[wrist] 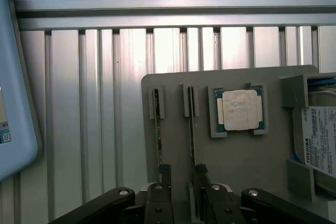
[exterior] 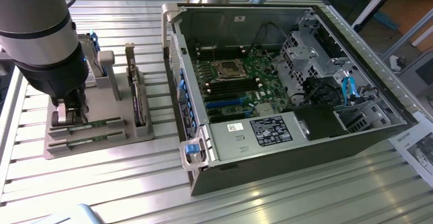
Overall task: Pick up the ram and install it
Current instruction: 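Pick up the ram and move it above insertion slot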
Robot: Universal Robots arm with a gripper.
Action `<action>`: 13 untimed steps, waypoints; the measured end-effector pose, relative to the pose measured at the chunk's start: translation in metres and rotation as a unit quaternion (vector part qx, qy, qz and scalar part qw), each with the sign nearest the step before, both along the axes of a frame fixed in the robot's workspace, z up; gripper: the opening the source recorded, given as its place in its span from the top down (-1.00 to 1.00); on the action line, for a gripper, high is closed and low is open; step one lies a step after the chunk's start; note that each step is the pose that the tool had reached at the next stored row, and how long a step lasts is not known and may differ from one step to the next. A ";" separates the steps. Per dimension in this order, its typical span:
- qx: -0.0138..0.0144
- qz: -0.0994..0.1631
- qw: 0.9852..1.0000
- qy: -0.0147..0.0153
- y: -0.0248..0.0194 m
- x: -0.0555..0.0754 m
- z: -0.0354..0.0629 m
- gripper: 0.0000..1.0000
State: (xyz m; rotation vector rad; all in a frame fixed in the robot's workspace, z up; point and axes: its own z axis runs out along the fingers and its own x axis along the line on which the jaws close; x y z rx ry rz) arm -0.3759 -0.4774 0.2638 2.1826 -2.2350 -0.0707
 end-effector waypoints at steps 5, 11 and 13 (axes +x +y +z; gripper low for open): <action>0.000 0.000 1.000 0.000 -0.0029 0.000 -0.0001 0.38; -0.002 0.000 1.000 0.000 -0.0102 0.000 -0.0001 0.38; -0.002 0.000 1.000 0.000 -0.0109 0.000 -0.0001 0.38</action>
